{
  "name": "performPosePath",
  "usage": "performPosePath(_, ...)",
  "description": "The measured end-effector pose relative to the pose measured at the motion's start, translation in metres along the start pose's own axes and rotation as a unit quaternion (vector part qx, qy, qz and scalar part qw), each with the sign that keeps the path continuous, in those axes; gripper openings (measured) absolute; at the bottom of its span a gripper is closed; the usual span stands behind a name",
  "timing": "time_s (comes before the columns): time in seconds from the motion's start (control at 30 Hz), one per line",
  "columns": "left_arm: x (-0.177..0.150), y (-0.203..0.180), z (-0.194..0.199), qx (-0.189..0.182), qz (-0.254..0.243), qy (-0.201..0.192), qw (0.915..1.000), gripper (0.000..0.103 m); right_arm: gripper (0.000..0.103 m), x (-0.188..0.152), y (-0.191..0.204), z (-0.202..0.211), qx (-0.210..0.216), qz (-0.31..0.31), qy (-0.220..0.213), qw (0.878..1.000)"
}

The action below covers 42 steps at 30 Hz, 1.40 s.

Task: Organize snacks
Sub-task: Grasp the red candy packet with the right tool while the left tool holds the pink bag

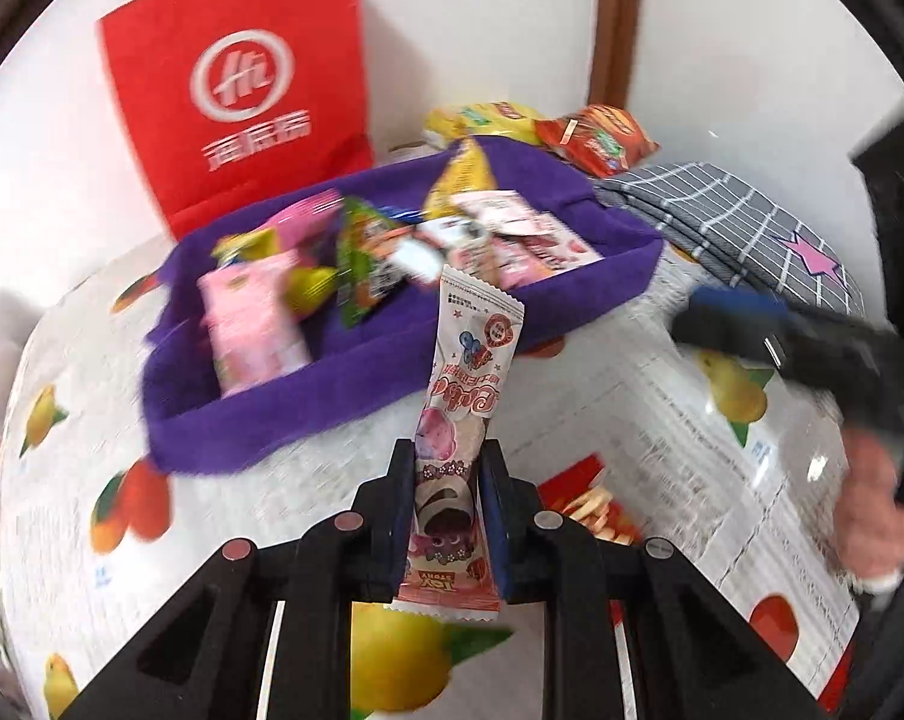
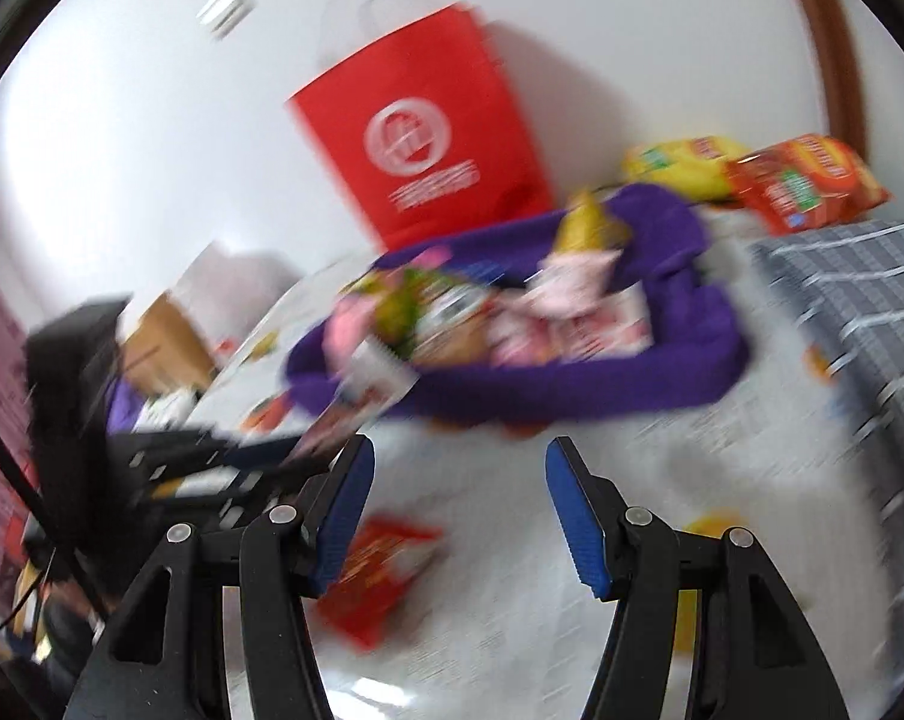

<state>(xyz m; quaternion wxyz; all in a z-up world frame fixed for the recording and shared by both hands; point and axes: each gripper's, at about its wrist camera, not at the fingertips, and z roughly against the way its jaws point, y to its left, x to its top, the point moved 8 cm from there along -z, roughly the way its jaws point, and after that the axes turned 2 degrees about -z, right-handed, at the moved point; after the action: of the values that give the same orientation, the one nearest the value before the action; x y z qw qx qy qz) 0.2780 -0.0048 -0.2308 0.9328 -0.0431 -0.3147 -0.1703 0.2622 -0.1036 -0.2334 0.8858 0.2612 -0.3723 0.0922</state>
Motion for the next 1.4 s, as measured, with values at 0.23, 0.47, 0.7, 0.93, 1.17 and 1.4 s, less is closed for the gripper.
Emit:
performPosePath(0.23,-0.036,0.04,0.018,0.042,0.046,0.011,0.998,0.02,0.06,-0.053,0.048,-0.036,-0.073,0.045,0.087,0.992)
performPosePath(0.47,-0.07,0.062,0.032,0.024,0.1,0.015,0.9945,0.02,0.045,-0.062,0.046,-0.056,-0.201,0.066,0.076,0.974)
performPosePath(0.7,-0.087,0.06,0.023,-0.005,0.137,0.024,0.9902,0.02,0.045,-0.063,0.04,-0.051,-0.199,0.056,0.073,0.976)
performPosePath(0.93,-0.093,0.062,0.02,-0.017,0.169,0.015,0.9853,0.022,0.045,-0.064,0.024,-0.037,-0.194,0.021,0.061,0.979)
performPosePath(1.17,-0.093,0.062,0.02,-0.01,0.182,-0.001,0.9833,0.021,0.045,-0.064,0.022,-0.036,-0.195,0.014,0.059,0.979)
performPosePath(1.4,-0.094,0.058,0.021,0.014,0.171,-0.015,0.985,0.021,0.046,-0.065,0.024,-0.038,-0.213,0.031,0.066,0.974)
